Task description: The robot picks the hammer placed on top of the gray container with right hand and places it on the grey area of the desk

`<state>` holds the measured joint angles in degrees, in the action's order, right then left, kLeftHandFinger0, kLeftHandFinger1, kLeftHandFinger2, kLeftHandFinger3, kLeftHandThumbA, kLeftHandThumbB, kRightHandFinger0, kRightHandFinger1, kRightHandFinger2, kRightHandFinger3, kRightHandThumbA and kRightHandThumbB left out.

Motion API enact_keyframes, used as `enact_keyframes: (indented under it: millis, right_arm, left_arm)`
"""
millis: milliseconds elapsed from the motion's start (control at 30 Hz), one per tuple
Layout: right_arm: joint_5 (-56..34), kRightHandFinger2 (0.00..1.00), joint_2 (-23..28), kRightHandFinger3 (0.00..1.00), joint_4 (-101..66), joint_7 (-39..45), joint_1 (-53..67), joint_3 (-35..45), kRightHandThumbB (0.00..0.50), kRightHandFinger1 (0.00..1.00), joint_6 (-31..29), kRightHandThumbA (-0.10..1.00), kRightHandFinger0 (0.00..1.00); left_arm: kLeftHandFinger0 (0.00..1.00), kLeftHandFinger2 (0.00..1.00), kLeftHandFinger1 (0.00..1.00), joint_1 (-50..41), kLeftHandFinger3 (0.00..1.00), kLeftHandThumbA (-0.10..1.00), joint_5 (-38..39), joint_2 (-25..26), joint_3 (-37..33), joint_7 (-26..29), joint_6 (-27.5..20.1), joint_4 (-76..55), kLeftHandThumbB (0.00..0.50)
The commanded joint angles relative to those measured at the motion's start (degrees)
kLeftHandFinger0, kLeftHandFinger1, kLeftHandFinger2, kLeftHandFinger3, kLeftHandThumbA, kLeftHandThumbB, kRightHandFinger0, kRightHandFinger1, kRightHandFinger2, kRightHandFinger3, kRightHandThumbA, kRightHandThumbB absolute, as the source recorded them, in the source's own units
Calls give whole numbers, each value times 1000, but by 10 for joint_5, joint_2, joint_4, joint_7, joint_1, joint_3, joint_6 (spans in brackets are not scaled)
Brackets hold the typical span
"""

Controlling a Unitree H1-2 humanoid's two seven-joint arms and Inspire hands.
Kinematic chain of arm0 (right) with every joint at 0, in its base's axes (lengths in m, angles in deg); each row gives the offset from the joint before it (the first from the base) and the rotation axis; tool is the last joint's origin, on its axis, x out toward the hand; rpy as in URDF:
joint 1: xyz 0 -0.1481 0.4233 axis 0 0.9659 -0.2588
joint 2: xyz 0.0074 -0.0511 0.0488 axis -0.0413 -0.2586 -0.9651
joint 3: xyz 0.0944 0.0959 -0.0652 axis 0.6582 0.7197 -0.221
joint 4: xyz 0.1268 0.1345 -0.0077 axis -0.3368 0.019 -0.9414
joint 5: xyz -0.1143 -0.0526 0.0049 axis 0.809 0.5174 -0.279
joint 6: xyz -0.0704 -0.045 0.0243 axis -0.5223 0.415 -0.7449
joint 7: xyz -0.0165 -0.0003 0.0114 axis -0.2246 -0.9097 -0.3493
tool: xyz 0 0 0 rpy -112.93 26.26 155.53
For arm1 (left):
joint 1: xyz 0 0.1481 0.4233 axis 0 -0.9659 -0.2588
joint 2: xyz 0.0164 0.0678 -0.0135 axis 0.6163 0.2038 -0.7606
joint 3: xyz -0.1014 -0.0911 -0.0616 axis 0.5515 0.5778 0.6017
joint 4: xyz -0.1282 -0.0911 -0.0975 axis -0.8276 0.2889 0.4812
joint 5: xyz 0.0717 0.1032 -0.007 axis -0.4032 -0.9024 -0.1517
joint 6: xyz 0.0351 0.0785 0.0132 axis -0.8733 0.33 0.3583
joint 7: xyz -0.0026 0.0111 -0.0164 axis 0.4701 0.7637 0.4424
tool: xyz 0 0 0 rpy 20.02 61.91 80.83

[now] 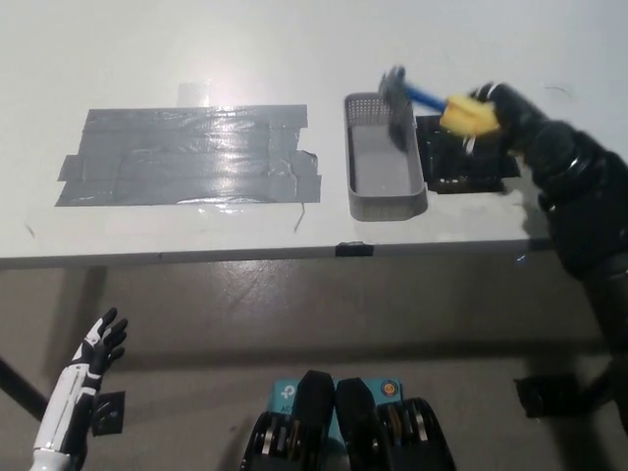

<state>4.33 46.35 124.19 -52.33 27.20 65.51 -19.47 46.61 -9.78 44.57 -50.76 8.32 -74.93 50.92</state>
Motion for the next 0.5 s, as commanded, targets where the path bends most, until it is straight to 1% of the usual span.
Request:
enact_keyframes:
  millis: [0,33,67,133,167,200,233,267,300,333,367,400,433,467]
  right_arm:
    - [-42,805,6,879,-80,-42,-90,12,139,489,-12,-100,0]
    - [-37,839,4,936,-91,-42,-98,7,138,503,-2,-100,0]
    - [-31,887,3,981,-99,-42,-105,1,143,552,8,-100,33]
    - [-18,894,2,933,-108,-40,-115,-14,137,537,19,-100,45]
    - [-13,873,2,871,-108,-43,-121,-22,143,520,17,-100,44]
    - [-3,824,1,825,-107,-45,-130,-33,146,497,24,-100,203]
    - [1,751,0,767,-112,-47,-133,-39,147,424,32,-100,392]
    - [-2,683,-2,729,-116,-47,-137,-41,148,320,35,-100,327]
    - [-6,660,-4,738,-117,-46,-141,-42,133,228,37,-100,251]
    - [-10,650,-5,750,-118,-45,-144,-43,125,158,40,-100,199]
    - [-15,652,-8,760,-113,-42,-151,-45,122,121,41,-100,122]
    - [-22,750,-13,824,-105,-38,-160,-45,126,135,39,-100,5]
    - [-25,818,-15,850,-94,-38,-168,-47,137,224,33,-100,0]
    - [-29,826,-18,849,-87,-37,-172,-47,152,328,29,-100,0]
  left_arm:
    - [1000,1000,1000,5,1000,1000,-2,14,7,-2,-5,-11,325]
    - [1000,1000,1000,6,1000,1000,-6,14,7,0,-8,-9,322]
    - [1000,1000,1000,6,1000,1000,-7,15,6,-1,-9,-8,328]
    - [1000,1000,1000,6,1000,1000,-5,15,5,-2,-11,-7,330]
    - [1000,1000,1000,6,1000,1000,-7,15,4,-2,-11,-7,329]
    - [1000,1000,1000,7,1000,1000,-9,15,4,-1,-14,-5,328]
    - [1000,1000,1000,7,1000,1000,-10,15,3,-1,-15,-6,329]
    - [1000,1000,1000,6,1000,1000,-8,15,2,-3,-12,-8,327]
    - [1000,1000,1000,7,1000,1000,-7,15,2,-4,-11,-9,326]
    - [1000,1000,1000,8,1000,1000,-7,15,2,-5,-12,-8,326]
    - [1000,1000,1000,8,1000,1000,-7,16,3,-5,-12,-8,315]
    - [1000,1000,1000,7,1000,1000,-8,17,4,-4,-13,-9,320]
    - [1000,1000,1000,8,1000,1000,-8,17,3,-5,-13,-10,320]
    - [1000,1000,1000,8,1000,1000,-8,17,2,-6,-10,-10,330]
